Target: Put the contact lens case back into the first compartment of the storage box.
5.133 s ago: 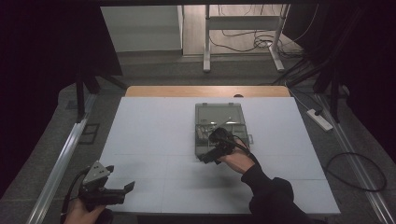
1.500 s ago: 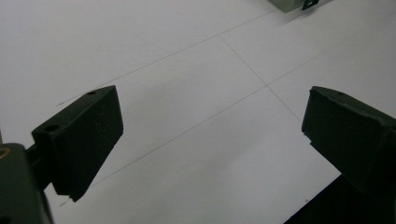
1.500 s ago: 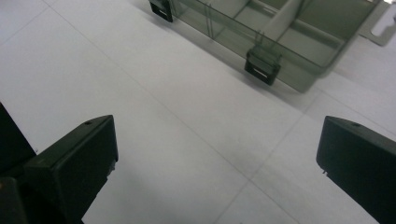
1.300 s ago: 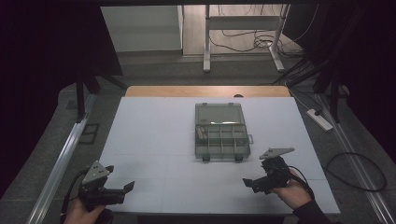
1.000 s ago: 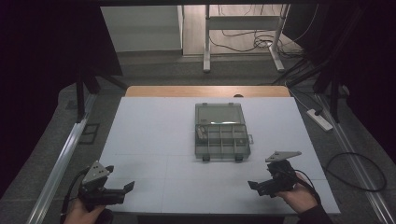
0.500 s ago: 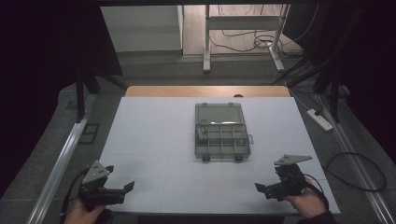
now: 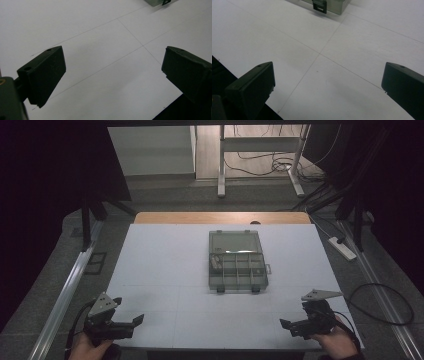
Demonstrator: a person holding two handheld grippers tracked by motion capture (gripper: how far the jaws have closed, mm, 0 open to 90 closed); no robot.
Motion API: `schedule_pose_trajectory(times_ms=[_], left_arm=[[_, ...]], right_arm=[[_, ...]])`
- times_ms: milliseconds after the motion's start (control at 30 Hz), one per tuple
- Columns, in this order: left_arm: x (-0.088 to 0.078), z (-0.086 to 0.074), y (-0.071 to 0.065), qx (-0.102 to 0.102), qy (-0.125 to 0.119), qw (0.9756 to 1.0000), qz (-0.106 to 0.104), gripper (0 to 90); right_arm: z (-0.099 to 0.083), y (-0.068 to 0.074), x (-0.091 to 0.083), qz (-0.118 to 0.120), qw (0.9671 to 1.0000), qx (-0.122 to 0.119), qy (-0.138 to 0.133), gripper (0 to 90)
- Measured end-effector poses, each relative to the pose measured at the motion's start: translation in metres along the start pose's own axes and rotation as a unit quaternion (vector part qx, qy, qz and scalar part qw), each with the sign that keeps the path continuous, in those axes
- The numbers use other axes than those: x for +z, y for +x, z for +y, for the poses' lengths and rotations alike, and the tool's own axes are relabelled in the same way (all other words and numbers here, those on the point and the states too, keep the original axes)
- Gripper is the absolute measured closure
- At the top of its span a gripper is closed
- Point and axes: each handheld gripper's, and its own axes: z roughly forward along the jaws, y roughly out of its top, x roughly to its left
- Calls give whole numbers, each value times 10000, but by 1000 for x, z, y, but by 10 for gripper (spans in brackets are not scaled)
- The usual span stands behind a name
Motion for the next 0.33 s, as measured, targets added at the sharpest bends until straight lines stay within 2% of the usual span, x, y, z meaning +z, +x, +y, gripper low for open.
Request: schedule_pose_trajectory(times_ms=[333], left_arm=[[0,0,0,-15,-28,10000,-16,54]], right_arm=[[-3,2,-5,-197,9997,-65,97,0]])
